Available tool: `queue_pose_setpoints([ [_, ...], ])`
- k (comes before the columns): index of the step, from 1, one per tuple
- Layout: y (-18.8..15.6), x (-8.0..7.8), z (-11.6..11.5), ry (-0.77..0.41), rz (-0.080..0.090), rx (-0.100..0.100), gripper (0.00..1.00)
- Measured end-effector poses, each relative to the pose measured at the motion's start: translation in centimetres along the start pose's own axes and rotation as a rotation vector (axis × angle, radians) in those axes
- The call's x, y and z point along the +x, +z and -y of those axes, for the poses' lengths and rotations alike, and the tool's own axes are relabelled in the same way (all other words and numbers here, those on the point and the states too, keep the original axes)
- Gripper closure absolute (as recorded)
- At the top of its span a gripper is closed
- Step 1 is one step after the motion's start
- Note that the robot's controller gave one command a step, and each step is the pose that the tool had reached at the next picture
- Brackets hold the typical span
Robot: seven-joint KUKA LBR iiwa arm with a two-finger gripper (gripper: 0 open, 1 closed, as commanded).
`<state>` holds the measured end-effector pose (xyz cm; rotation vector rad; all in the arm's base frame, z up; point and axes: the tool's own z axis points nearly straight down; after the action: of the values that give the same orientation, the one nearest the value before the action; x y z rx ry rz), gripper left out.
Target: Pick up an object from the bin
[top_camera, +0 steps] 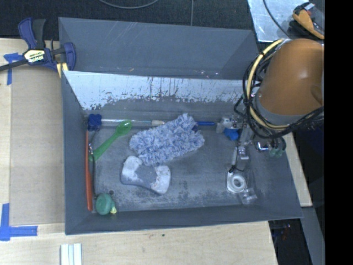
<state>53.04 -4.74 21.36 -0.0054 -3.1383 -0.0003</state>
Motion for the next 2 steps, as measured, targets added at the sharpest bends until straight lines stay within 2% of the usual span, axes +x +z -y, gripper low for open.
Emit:
queue_pose_setpoints([
  [1,-0.3,-0.2,0.0,-0.002,0.007,0.001,0.00],
  [2,12.3,-8.0,-5.6,-0.184,0.016,0.002,0.00],
])
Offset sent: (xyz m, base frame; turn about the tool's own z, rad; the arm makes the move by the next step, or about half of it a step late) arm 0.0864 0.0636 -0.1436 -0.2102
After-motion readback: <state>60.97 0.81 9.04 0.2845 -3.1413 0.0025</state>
